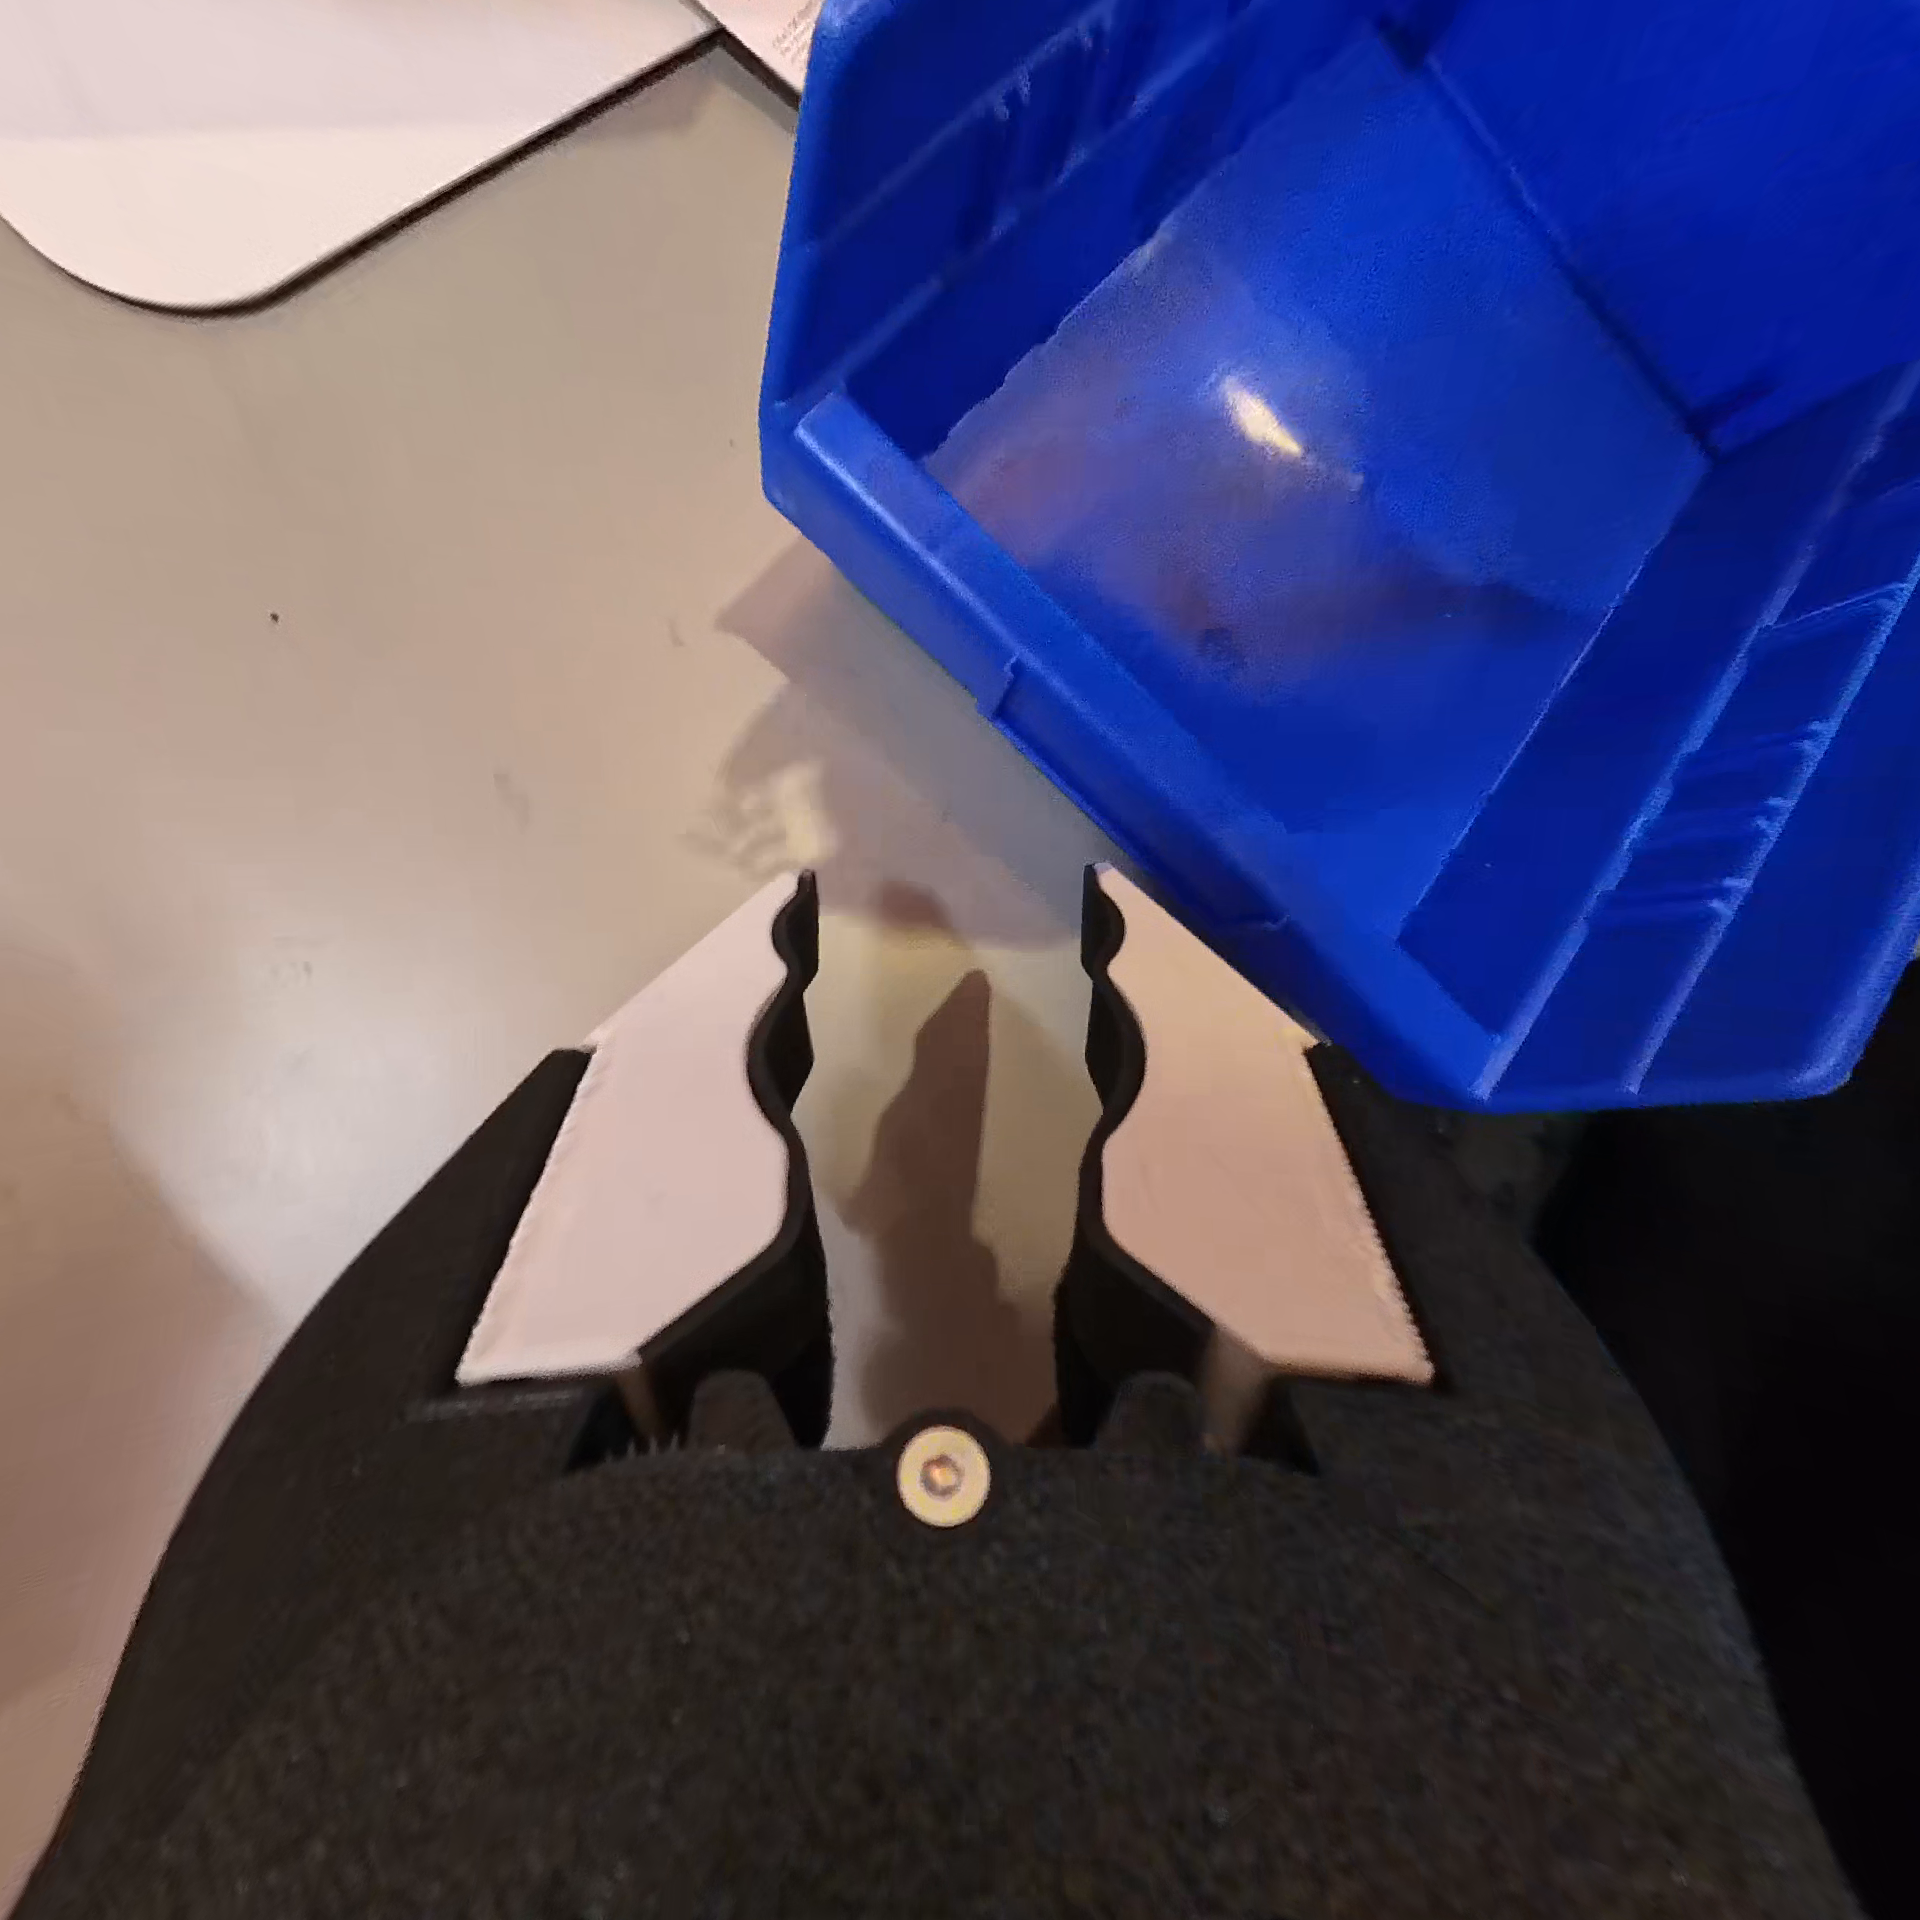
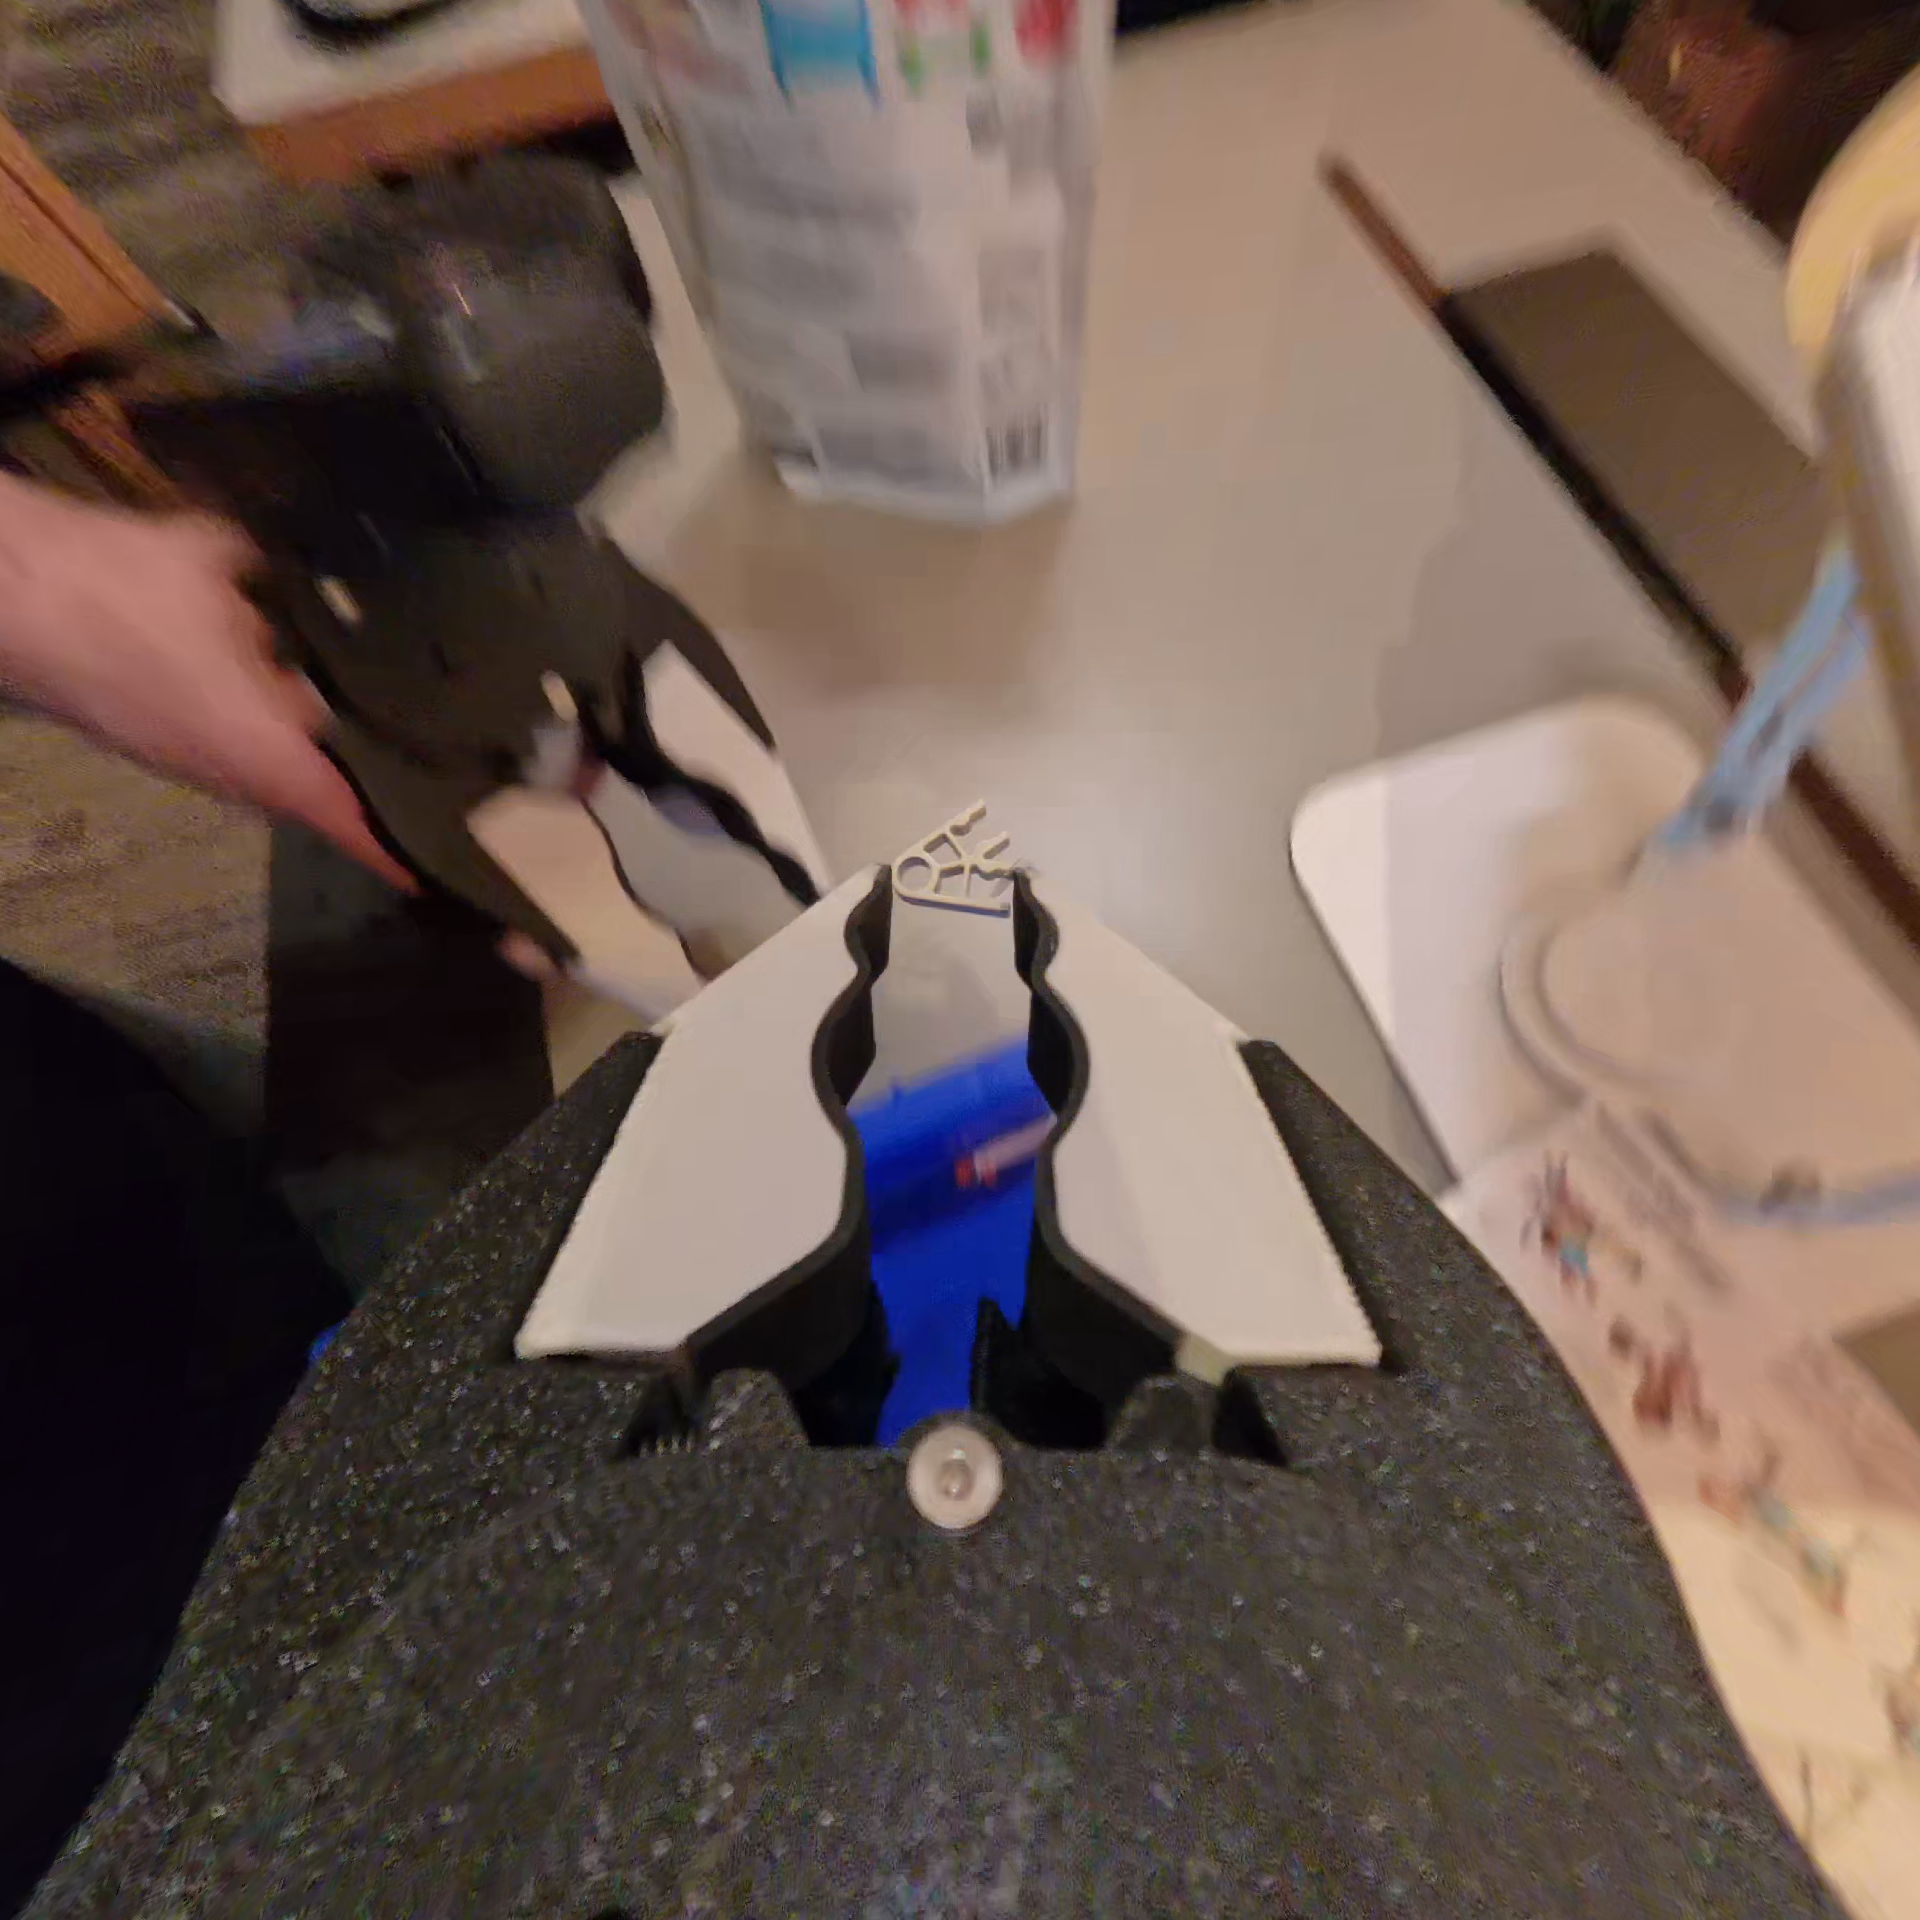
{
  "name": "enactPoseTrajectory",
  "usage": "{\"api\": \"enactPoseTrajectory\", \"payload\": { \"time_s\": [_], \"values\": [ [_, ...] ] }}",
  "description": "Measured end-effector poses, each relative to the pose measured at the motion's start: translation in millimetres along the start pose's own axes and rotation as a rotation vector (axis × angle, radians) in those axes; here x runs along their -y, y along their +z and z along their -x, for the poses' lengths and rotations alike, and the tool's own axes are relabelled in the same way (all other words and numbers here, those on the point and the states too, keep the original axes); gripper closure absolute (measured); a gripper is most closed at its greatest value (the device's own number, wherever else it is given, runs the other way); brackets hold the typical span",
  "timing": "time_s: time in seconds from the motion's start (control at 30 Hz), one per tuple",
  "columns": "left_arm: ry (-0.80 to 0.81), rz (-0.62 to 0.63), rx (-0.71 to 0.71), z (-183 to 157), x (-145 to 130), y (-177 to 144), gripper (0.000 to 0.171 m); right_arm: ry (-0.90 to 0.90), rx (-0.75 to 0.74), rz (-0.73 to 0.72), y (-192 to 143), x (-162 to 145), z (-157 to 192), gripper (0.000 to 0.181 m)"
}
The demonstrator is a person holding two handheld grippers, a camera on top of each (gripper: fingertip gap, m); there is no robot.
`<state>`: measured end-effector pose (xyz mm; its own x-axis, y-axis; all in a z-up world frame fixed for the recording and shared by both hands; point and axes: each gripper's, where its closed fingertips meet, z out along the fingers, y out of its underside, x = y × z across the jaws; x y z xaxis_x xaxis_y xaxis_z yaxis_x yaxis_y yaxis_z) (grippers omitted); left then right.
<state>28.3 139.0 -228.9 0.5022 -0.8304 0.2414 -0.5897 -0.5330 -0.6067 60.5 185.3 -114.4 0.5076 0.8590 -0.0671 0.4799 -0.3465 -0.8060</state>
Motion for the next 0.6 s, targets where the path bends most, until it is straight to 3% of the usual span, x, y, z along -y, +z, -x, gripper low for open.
{"api": "enactPoseTrajectory", "payload": {
  "time_s": [0.2, 0.33, 0.4, 0.47, 0.53, 0.6],
  "values": [
    [-0.016, -0.039, 0.023, 2.6, -9.1, -17.6, 0.135, -0.162, 0.08, -0.218, 56.1, 162.4, 38.7, 0.16],
    [-0.031, -0.072, 0.046, 6.8, -18.6, -36.4, 0.146, -0.215, 0.092, -0.305, 105.1, 244.0, 51.5, 0.16],
    [-0.033, -0.068, 0.059, 9.7, -26.8, -45.2, 0.145, -0.215, 0.046, -0.251, 141.7, 254.6, 44.0, 0.156],
    [-0.05, -0.07, 0.062, 12.3, -34.6, -53.0, 0.144, -0.219, 0.039, -0.168, 171.3, 247.8, 41.7, 0.134],
    [-0.071, -0.072, 0.063, 15.1, -41.4, -59.1, 0.141, -0.206, 0.038, -0.151, 175.9, 240.9, 40.6, 0.13],
    [-0.082, -0.076, 0.058, 16.2, -46.4, -63.5, 0.139, -0.187, 0.056, -0.176, 156.5, 237.1, 43.2, 0.131]
  ]
}}
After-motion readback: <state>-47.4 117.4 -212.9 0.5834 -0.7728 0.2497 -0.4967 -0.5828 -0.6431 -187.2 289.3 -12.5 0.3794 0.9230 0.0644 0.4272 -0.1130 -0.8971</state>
